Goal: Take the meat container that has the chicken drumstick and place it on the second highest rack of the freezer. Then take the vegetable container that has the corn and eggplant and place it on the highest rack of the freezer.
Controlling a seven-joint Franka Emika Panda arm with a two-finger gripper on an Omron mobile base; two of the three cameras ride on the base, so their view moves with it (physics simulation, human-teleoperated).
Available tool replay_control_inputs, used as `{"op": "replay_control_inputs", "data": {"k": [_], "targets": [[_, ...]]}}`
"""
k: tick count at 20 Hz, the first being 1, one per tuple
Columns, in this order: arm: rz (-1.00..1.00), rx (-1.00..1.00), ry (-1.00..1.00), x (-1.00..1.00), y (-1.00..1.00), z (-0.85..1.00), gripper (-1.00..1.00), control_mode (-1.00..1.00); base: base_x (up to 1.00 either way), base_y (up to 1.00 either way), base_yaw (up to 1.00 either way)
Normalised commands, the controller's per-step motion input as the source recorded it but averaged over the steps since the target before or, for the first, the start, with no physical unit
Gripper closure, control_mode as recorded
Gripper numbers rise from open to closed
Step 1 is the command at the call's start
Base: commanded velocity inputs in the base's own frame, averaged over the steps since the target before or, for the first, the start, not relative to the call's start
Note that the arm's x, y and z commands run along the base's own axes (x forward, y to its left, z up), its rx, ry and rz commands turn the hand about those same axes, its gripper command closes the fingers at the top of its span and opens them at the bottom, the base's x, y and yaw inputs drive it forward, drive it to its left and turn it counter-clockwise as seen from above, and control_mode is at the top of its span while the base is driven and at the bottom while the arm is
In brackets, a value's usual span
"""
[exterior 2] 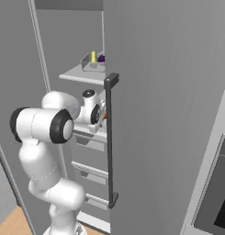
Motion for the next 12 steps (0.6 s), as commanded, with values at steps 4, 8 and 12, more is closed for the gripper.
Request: {"op": "replay_control_inputs", "data": {"k": [4,8,12], "targets": [[-0.08,0.00,0.04,0.66,0.00,-0.33,1.00,-1.00,0.00,0.00,0.00],[-0.08,0.00,0.04,0.63,0.00,-0.25,-1.00,-1.00,0.00,0.00,0.00],[-0.08,0.00,0.00,-0.21,0.00,-0.27,-1.00,-1.00,0.00,0.00,0.00]]}}
